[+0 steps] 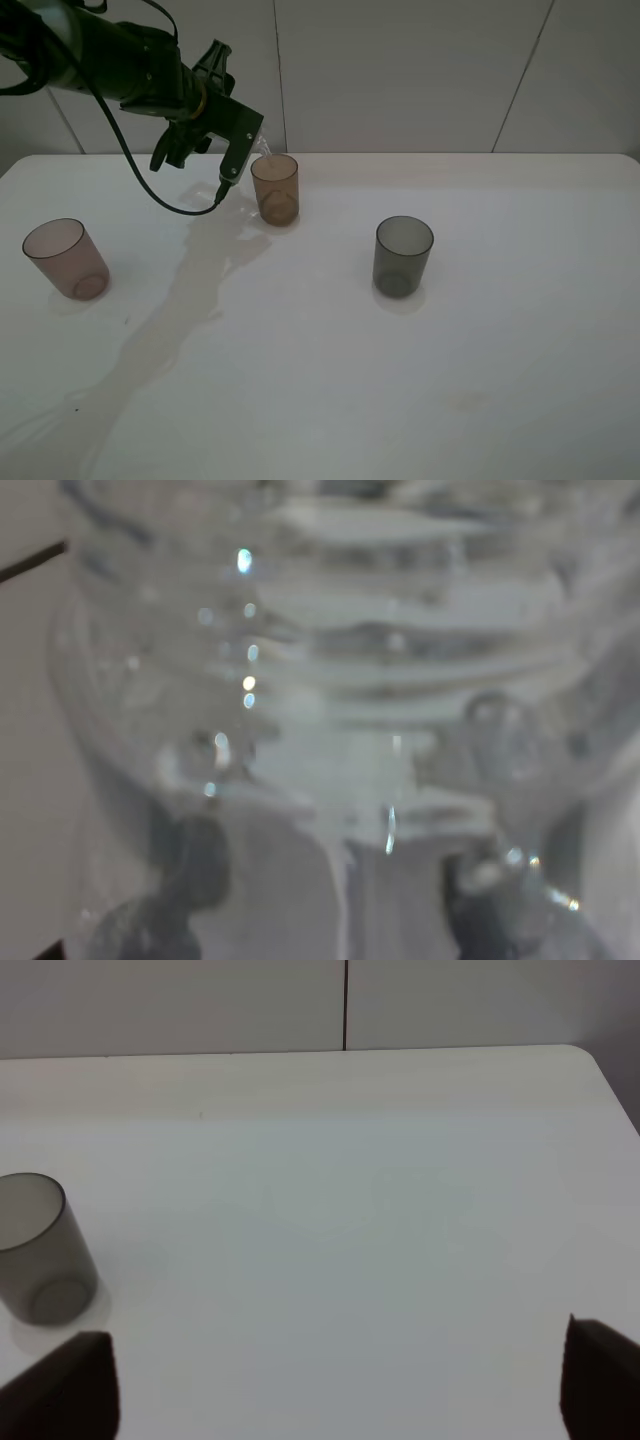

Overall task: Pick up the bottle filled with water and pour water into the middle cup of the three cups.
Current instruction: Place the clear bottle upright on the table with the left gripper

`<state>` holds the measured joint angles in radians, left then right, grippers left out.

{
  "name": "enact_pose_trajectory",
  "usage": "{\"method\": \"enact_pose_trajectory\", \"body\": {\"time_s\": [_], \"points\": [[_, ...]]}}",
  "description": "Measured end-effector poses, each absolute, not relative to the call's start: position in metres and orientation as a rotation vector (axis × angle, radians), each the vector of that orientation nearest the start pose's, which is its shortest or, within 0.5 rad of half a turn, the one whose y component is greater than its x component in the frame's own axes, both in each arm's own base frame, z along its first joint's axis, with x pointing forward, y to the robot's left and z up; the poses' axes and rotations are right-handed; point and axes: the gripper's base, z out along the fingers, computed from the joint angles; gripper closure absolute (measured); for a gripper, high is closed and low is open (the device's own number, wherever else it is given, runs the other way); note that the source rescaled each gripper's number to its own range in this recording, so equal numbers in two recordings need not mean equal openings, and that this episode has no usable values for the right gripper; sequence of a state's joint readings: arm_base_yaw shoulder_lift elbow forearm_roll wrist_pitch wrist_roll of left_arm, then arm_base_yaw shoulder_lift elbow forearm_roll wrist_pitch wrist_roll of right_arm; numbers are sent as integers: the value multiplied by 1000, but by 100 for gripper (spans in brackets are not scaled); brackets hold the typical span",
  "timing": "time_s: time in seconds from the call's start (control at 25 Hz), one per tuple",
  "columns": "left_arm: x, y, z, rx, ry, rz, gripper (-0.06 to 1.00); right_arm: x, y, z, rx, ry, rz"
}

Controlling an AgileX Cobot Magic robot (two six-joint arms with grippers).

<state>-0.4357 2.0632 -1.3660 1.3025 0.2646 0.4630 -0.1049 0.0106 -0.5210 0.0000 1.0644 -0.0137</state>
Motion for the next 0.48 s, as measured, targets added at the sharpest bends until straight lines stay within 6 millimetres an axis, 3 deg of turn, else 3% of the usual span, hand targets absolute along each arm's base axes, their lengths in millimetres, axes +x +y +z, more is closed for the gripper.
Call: {"method": "enact_pose_trajectory", "body": {"time_s": [0.48], "points": [[422,-171,174,2128,1148,1000,93,-6,1,283,93,2036,-74]]}}
